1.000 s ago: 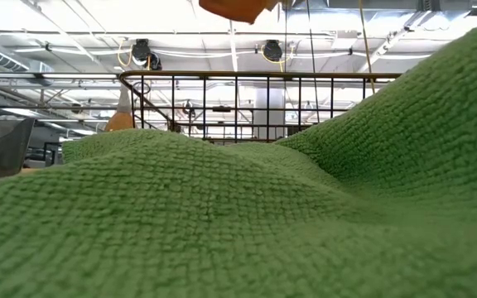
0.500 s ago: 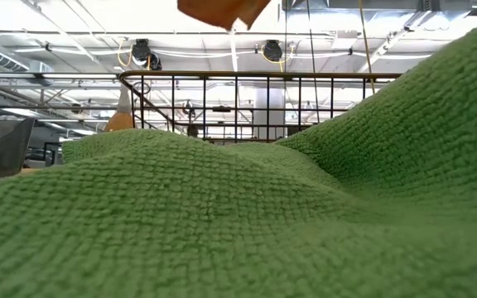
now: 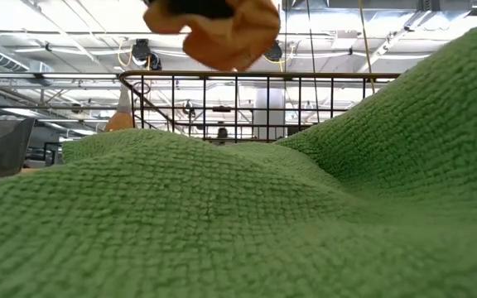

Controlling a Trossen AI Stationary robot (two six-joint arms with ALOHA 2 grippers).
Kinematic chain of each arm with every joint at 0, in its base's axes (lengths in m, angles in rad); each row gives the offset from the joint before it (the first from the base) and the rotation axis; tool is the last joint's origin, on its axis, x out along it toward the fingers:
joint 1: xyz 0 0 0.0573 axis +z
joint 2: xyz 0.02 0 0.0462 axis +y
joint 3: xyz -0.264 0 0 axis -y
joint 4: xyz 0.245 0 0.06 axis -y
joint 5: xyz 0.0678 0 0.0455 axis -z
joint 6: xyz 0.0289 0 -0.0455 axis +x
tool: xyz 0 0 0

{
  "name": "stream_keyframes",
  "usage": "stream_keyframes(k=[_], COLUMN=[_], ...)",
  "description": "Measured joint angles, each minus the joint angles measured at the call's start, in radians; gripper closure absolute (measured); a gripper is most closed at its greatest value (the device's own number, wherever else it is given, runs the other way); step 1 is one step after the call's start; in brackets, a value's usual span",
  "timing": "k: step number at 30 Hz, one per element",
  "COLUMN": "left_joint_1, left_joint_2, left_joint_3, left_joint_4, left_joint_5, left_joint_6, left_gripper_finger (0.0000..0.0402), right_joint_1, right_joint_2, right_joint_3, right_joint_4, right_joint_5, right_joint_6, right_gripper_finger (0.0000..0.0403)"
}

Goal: Sort microfiber towel by color & place in baskets
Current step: Put the right orange microfiber towel into the wire bin

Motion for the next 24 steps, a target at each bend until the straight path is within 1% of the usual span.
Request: stream_keyframes(k=[2, 5, 8, 11, 15, 17, 20, 24], left_joint_1=[0.04, 0.093, 0.129, 0.151, 0.17, 0.181, 0.201, 0.213], left_joint_2=[0.008, 0.029, 0.058, 0.099, 0.147, 0.162, 0.178, 0.188], left_joint_3=[0.0, 0.0, 0.0, 0.0, 0.0, 0.0, 0.0, 0.0], left_joint_4=[-0.031, -0.065, -0.086, -0.103, -0.084, -0.086, -0.11, -0.156], left_joint_5=[0.043, 0.143, 0.234, 0.243, 0.242, 0.244, 0.264, 0.303], left_joint_6=[-0.078, -0.179, -0.226, -0.247, -0.251, -0.281, -0.344, -0.431], left_gripper_finger=[0.0365, 0.0364, 0.0364, 0.0364, 0.0363, 0.0359, 0.0344, 0.0315], right_joint_1=[0.0, 0.0, 0.0, 0.0, 0.0, 0.0, 0.0, 0.0], right_joint_2=[0.0, 0.0, 0.0, 0.0, 0.0, 0.0, 0.0, 0.0], right_joint_3=[0.0, 0.0, 0.0, 0.0, 0.0, 0.0, 0.0, 0.0], right_joint_4=[-0.001, -0.012, -0.03, -0.033, -0.031, -0.031, -0.031, -0.031], right_joint_5=[0.0, 0.0, 0.0, 0.0, 0.0, 0.0, -0.001, -0.003], right_joint_6=[-0.002, -0.002, 0.0, 0.001, 0.001, 0.002, 0.004, 0.005], right_gripper_finger=[0.0229, 0.0238, 0.0246, 0.0254, 0.0263, 0.0267, 0.0271, 0.0273])
